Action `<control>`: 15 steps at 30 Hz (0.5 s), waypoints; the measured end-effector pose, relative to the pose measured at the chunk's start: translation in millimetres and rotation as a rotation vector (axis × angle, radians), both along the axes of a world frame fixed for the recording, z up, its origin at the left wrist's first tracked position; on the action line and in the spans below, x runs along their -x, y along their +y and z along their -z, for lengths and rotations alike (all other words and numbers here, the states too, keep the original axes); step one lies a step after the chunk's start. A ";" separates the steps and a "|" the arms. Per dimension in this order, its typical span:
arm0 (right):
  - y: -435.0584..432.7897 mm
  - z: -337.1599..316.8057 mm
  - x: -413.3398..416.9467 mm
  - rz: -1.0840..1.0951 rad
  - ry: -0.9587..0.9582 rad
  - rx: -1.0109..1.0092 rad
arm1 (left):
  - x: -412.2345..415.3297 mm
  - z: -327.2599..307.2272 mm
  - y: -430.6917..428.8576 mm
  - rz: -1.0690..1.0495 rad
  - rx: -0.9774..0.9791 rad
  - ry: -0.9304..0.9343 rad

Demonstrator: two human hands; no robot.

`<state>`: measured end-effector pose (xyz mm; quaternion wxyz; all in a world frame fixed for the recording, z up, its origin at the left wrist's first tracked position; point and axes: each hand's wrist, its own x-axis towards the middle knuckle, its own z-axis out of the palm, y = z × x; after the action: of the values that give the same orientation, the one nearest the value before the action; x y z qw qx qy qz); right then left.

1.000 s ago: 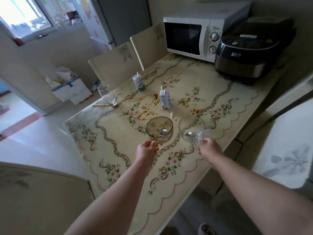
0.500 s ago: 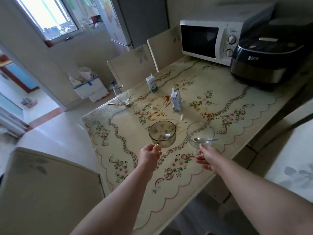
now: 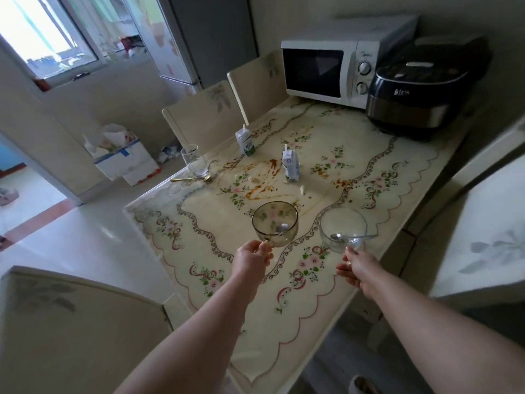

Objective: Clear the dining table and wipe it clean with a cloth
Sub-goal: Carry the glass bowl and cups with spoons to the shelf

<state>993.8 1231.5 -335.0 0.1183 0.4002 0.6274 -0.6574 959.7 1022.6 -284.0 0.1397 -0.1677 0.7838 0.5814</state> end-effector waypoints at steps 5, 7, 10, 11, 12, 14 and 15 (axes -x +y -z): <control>-21.6 -1.1 -33.3 0.097 0.012 -0.028 | -8.2 0.8 -16.8 0.103 -0.025 0.005; -30.7 -3.2 -48.6 0.127 0.012 -0.038 | -11.7 2.9 -23.2 0.139 -0.015 0.014; -42.2 -3.6 -71.6 0.174 0.016 -0.032 | -18.7 6.6 -29.6 0.192 -0.004 0.025; -46.3 -3.6 -79.3 0.193 0.025 -0.028 | -21.1 8.2 -31.4 0.207 -0.011 0.027; -50.6 -2.6 -87.8 0.212 0.036 -0.030 | -24.2 9.3 -33.1 0.230 -0.007 0.034; -59.3 -1.4 -104.7 0.237 0.054 -0.035 | -31.3 11.1 -36.3 0.294 0.026 0.052; -63.6 -1.7 -111.7 0.249 0.055 -0.034 | -34.2 12.8 -38.0 0.322 0.040 0.061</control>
<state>1105.5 1167.9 -333.3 0.0114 0.4588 0.5868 -0.6671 993.9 984.6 -296.7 0.2039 -0.0249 0.8158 0.5407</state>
